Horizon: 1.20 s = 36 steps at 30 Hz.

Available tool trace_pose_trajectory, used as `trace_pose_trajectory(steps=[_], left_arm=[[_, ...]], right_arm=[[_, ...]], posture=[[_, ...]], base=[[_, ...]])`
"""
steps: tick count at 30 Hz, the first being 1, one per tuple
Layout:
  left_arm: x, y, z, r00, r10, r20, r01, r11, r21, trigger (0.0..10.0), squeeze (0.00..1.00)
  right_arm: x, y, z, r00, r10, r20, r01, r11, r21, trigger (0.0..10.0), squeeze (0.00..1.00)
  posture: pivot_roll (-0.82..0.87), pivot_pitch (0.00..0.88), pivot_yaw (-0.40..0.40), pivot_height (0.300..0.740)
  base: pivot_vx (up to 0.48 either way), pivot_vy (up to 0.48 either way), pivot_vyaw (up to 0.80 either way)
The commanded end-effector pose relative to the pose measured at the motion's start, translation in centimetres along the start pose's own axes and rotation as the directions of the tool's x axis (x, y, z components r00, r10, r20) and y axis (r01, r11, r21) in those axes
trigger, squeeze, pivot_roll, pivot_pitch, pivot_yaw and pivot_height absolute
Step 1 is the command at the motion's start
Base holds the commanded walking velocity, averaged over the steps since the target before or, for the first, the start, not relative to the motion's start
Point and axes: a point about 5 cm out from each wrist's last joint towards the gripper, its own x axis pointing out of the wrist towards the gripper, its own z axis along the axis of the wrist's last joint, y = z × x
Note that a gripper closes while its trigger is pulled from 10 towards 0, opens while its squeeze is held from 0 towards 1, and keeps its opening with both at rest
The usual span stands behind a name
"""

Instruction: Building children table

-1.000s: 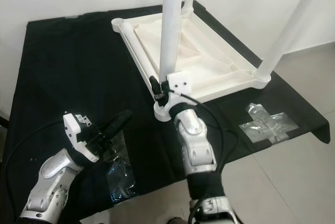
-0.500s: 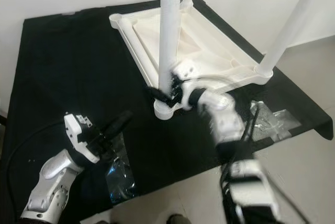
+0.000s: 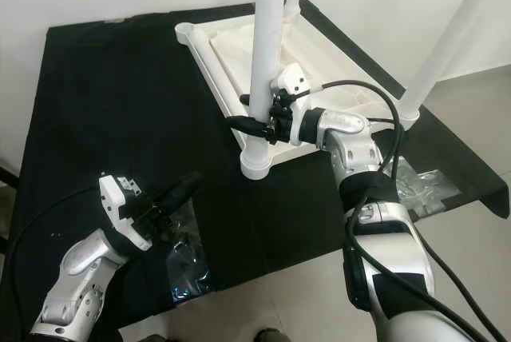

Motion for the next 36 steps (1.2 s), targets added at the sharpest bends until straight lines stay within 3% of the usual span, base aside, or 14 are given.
trace_pose_trajectory(steps=[1, 7, 15, 16, 21, 25, 26, 27, 28, 29, 30, 34, 35, 36], left_arm=[[-0.3, -0.2, -0.3, 1.000, 0.002, -0.014, -0.003, 1.000, -0.009, 10.0, 0.00], [-0.3, -0.3, -0.2, 1.000, 0.002, -0.013, -0.002, 1.000, -0.011, 10.0, 0.00], [-0.6, -0.1, 0.0, 1.000, 0.007, -0.009, -0.007, 1.000, -0.011, 10.0, 0.00], [-0.6, 0.1, 0.0, 1.000, 0.007, -0.012, -0.007, 1.000, -0.010, 10.0, 0.00], [-0.5, 0.1, -0.1, 1.000, 0.005, -0.016, -0.005, 1.000, -0.009, 10.0, 0.00], [-0.4, 0.1, -0.2, 1.000, 0.009, -0.015, -0.009, 1.000, -0.007, 10.0, 0.00], [-0.4, 0.2, -0.3, 1.000, 0.017, -0.013, -0.017, 1.000, -0.005, 10.0, 0.00], [-0.4, 0.2, -0.3, 1.000, 0.017, -0.013, -0.017, 1.000, -0.005, 10.0, 0.00], [-0.4, 0.2, -0.3, 1.000, 0.018, -0.013, -0.018, 1.000, -0.004, 10.0, 0.00], [-0.4, 0.2, -0.3, 1.000, 0.018, -0.013, -0.018, 1.000, -0.004, 10.0, 0.00], [-0.4, 0.2, -0.3, 1.000, 0.017, -0.014, -0.018, 1.000, -0.006, 10.0, 0.00], [-0.3, 0.1, -0.4, 1.000, 0.010, -0.017, -0.011, 1.000, -0.012, 10.0, 0.00], [-0.3, 0.1, -0.5, 1.000, 0.009, -0.017, -0.010, 1.000, -0.013, 10.0, 0.00], [-0.3, 0.1, -0.5, 1.000, 0.009, -0.017, -0.010, 1.000, -0.013, 10.0, 0.00]], right_arm=[[-0.2, 0.0, -0.6, 1.000, 0.025, -0.013, -0.025, 1.000, 0.016, 0.0, 0.00], [-0.9, 0.1, -1.6, 1.000, 0.016, -0.015, -0.016, 1.000, 0.025, 0.0, 0.00], [-1.0, 2.3, -6.5, 0.898, -0.416, -0.143, 0.426, 0.904, 0.045, 0.0, 0.00], [0.2, 6.2, -8.4, 0.692, -0.696, -0.191, 0.721, 0.672, 0.165, 0.0, 0.00], [1.5, 8.8, -8.4, 0.719, -0.670, -0.183, 0.695, 0.698, 0.173, 0.0, 0.00], [1.3, 7.5, -8.2, 0.716, -0.675, -0.178, 0.697, 0.707, 0.122, 0.0, 0.00], [1.3, 6.5, -8.1, 0.711, -0.675, -0.195, 0.699, 0.707, 0.104, 10.0, 0.00], [1.3, 6.5, -8.1, 0.711, -0.675, -0.195, 0.699, 0.707, 0.104, 10.0, 0.00], [1.4, 6.4, -7.9, 0.721, -0.667, -0.189, 0.690, 0.716, 0.106, 10.0, 0.21], [1.4, 6.4, -7.9, 0.721, -0.667, -0.189, 0.690, 0.716, 0.106, 10.0, 0.21], [1.5, 6.4, -7.4, 0.733, -0.658, -0.169, 0.678, 0.725, 0.119, 10.0, 1.00], [2.7, 6.5, -4.6, 0.870, -0.490, -0.055, 0.493, 0.858, 0.142, 10.0, 1.00], [2.9, 6.7, -3.9, 0.915, -0.404, -0.014, 0.402, 0.906, 0.132, 10.0, 0.47], [2.9, 6.7, -3.9, 0.915, -0.404, -0.014, 0.402, 0.906, 0.132, 10.0, 0.47]], posture=[[0.04, 0.142, -0.026, 0.740], [0.03, 0.145, -0.026, 0.740], [0.01, 0.159, -0.031, 0.740], [0.01, 0.156, -0.016, 0.740], [0.01, 0.140, -0.027, 0.740], [0.00, 0.134, -0.035, 0.740], [0.00, 0.126, -0.034, 0.740], [0.00, 0.126, -0.034, 0.740], [0.00, 0.126, -0.034, 0.740], [0.00, 0.126, -0.034, 0.740], [0.00, 0.119, -0.029, 0.740], [0.00, 0.114, -0.027, 0.740], [0.00, 0.114, -0.027, 0.740], [0.00, 0.114, -0.027, 0.740]], base=[[0.000, 0.000, 0.00], [0.000, 0.000, 0.00], [0.000, 0.000, 0.00], [0.000, 0.000, 0.00], [0.000, 0.000, 0.00], [0.000, 0.000, 0.00], [0.000, 0.000, 0.00], [0.000, 0.000, 0.00], [0.000, 0.000, 0.00], [0.000, 0.000, 0.00], [0.000, 0.000, 0.00], [0.000, 0.000, 0.00], [0.000, 0.000, 0.00], [0.000, 0.000, 0.00]])
